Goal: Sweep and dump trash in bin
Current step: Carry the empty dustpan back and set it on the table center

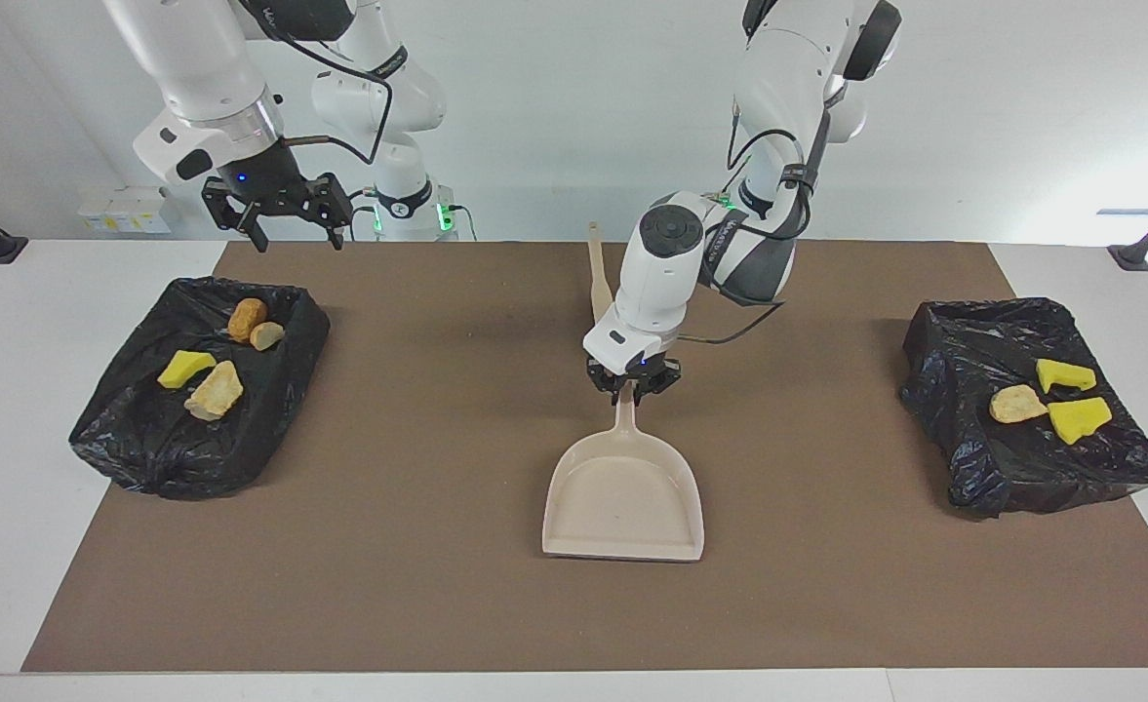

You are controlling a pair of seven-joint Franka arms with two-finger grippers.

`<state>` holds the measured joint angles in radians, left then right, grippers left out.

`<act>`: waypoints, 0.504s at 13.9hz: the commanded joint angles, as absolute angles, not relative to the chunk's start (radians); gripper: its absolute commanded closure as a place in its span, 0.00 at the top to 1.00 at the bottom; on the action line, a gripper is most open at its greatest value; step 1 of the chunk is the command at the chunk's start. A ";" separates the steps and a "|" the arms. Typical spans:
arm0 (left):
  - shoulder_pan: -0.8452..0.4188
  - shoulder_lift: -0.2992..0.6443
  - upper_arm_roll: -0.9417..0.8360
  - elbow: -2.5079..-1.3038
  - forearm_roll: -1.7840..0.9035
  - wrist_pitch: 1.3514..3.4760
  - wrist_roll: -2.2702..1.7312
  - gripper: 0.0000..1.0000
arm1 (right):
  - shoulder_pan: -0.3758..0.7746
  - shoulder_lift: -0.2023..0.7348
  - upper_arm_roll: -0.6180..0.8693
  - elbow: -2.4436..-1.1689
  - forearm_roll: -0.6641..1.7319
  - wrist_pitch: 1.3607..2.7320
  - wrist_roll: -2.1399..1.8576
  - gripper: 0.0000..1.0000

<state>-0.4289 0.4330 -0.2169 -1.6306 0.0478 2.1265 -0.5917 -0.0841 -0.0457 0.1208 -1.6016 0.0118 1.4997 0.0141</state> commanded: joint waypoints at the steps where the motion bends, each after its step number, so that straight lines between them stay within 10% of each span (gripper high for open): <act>1: -0.452 0.440 -0.198 -1.652 0.034 2.181 -0.647 0.00 | -0.095 -0.064 0.126 -1.621 0.026 1.513 0.023 1.00; 3: -0.451 0.440 -0.198 -1.649 0.032 2.177 -0.649 0.19 | -0.095 -0.064 0.126 -1.623 0.026 1.513 0.023 1.00; 4: -0.449 0.437 -0.198 -1.644 0.034 2.178 -0.649 0.78 | -0.095 -0.064 0.126 -1.621 0.026 1.513 0.021 1.00; 5: -0.448 0.434 -0.196 -1.643 0.037 2.175 -0.641 1.00 | -0.095 -0.064 0.126 -1.621 0.026 1.513 0.023 1.00; 7: -0.439 0.411 -0.196 -1.643 0.035 2.158 -0.637 1.00 | -0.095 -0.064 0.126 -1.621 0.026 1.513 0.023 1.00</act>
<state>-0.4326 0.4452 -0.2136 -1.6320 0.0478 2.1635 -0.6352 -0.0841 -0.0457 0.1208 -1.6016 0.0118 1.4997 0.0141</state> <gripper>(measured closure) 0.436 0.000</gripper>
